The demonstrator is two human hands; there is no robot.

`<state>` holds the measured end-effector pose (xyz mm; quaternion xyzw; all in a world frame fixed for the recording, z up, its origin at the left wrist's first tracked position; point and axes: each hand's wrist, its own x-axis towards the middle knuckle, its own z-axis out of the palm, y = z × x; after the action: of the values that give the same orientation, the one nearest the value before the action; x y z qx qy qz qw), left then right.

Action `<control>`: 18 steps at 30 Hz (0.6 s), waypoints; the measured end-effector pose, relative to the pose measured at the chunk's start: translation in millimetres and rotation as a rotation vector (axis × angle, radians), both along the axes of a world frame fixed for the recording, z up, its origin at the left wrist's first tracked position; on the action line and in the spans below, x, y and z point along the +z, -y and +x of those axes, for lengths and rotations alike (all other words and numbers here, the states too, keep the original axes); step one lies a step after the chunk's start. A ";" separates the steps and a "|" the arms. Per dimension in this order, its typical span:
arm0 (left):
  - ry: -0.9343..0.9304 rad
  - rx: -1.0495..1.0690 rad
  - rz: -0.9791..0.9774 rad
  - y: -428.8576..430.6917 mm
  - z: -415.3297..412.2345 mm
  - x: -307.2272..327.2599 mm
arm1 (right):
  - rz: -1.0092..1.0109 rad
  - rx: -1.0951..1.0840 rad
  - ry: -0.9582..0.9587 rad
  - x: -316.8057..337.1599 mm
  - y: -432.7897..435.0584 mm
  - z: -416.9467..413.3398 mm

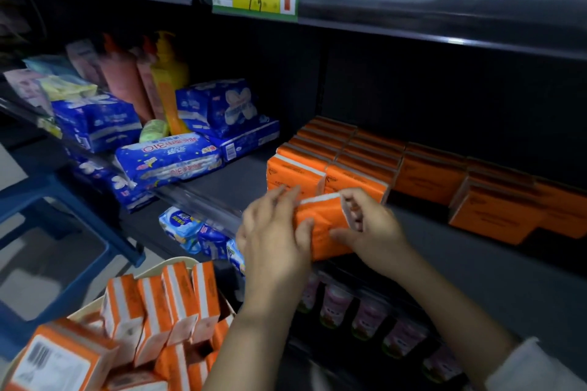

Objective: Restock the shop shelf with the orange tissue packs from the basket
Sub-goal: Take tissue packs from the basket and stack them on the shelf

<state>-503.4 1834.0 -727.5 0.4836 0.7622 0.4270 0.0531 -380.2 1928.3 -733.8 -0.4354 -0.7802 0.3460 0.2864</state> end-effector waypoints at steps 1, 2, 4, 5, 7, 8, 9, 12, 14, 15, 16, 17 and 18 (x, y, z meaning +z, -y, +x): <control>0.025 0.074 0.002 1.1 -4.9 0.2 | -0.018 -0.067 -0.058 -3.5 -1.3 -8.1; 0.044 0.128 -0.017 2.6 -9.6 0.1 | -0.028 -0.121 -0.119 -6.9 -2.5 -17.3; 0.064 0.169 -0.092 4.7 -16.9 -2.6 | -0.026 -0.190 -0.170 -14.7 -3.3 -36.7; 0.062 0.167 -0.144 5.0 -19.2 -4.4 | -0.014 -0.223 -0.168 -19.2 -3.2 -46.5; 0.047 0.148 -0.234 5.7 -23.1 -8.3 | 0.016 -0.286 -0.186 -28.5 -4.0 -64.0; 0.049 0.140 -0.264 6.0 -24.8 -9.9 | 0.032 -0.314 -0.200 -34.1 -5.0 -71.3; 0.057 0.134 -0.289 6.4 -26.2 -11.1 | 0.046 -0.334 -0.206 -39.3 -6.5 -77.5; 0.058 0.117 -0.338 7.4 -29.0 -12.5 | 0.083 -0.372 -0.188 -48.5 -10.7 -88.0; 0.058 0.114 -0.353 6.6 -30.0 -12.7 | 0.102 -0.390 -0.189 -49.9 -12.3 -90.5; 0.062 0.110 -0.353 5.8 -30.3 -13.0 | 0.111 -0.396 -0.188 -50.5 -12.7 -90.7; 0.066 0.103 -0.348 5.2 -30.5 -14.2 | 0.113 -0.396 -0.184 -50.7 -12.7 -90.6; 0.072 0.096 -0.341 4.7 -30.6 -15.7 | 0.102 -0.396 -0.180 -51.4 -12.9 -89.9; 0.080 0.089 -0.333 4.6 -30.7 -17.1 | 0.086 -0.396 -0.179 -51.5 -12.6 -88.6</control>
<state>-534.2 1829.4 -744.6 0.4167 0.8402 0.3158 0.1438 -468.8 1940.9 -785.3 -0.5349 -0.6649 0.2867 0.4353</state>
